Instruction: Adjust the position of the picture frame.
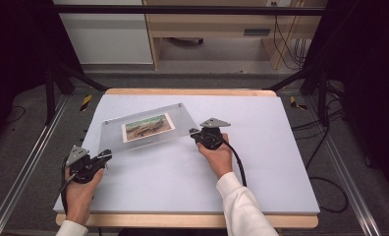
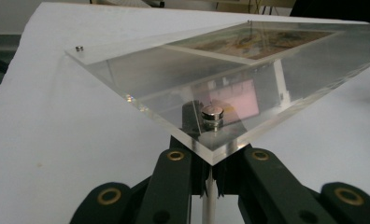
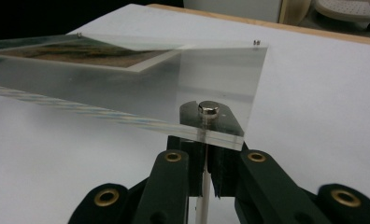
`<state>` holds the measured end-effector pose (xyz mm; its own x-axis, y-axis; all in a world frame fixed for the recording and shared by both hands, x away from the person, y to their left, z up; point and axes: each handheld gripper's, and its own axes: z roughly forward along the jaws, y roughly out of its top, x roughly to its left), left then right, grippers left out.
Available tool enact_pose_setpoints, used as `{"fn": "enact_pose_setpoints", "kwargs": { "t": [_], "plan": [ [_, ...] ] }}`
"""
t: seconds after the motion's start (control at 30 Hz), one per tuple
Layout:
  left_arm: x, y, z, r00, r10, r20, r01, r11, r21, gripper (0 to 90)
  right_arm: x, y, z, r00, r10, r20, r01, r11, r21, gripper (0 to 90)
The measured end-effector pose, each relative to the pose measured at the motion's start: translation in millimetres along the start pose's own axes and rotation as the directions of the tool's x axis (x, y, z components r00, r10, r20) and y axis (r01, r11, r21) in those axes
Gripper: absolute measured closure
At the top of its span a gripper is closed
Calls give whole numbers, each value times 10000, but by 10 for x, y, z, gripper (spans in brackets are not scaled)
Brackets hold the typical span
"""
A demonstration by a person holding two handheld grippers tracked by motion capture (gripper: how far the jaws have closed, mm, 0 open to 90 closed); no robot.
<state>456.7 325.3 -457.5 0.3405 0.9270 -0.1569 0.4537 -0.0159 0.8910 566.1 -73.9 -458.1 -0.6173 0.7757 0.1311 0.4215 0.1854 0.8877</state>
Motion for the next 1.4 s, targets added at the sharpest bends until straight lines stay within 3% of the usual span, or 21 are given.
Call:
{"fn": "enact_pose_setpoints", "kwargs": {
  "t": [0.3, 0.6, 0.63, 0.73, 0.77, 0.87, 0.97, 1.2, 1.4],
  "plan": [
    [-88, 95, -105, 9997, 185, 129, -176, 9979, -624, 829, 42, 95, -185, 9999, -113, 59, 116, 9991, -400, 852],
    [-346, 198, -46, 9951, 502, 850, -442, 9965, -706, 820, -34, 149, -650, 9981, -371, 492, 411, 9958, -816, 850],
    [-413, 230, -5, 9928, 595, 1037, -522, 9960, -719, 820, -70, 141, -761, 9977, -310, 602, 364, 9951, -915, 850],
    [-478, 269, 39, 9903, 667, 1219, -581, 9956, -729, 820, -104, 124, -857, 9969, -290, 730, 361, 9946, -978, 849],
    [-556, 311, 87, 9870, 792, 1397, -691, 9947, -755, 820, -148, 90, -975, 9958, -183, 902, 276, 9943, -1027, 849],
    [-635, 358, 134, 9836, 938, 1537, -822, 9934, -803, 821, -188, 55, -1061, 9946, -39, 1039, 156, 9936, -1116, 848],
    [-780, 448, 233, 9753, 1319, 1774, -1184, 9893, -848, 820, -298, -33, -1238, 9907, 268, 1335, -93, 9914, -1304, 848],
    [-945, 527, 401, 9647, 1715, 1998, -1592, 9843, -762, 818, -435, -129, -1417, 9843, 562, 1671, -321, 9891, -1438, 848],
    [-1077, 585, 552, 9570, 1799, 2275, -1673, 9832, -737, 819, -540, -200, -1551, 9777, 868, 1911, -587, 9873, -1478, 847]
  ]
}}
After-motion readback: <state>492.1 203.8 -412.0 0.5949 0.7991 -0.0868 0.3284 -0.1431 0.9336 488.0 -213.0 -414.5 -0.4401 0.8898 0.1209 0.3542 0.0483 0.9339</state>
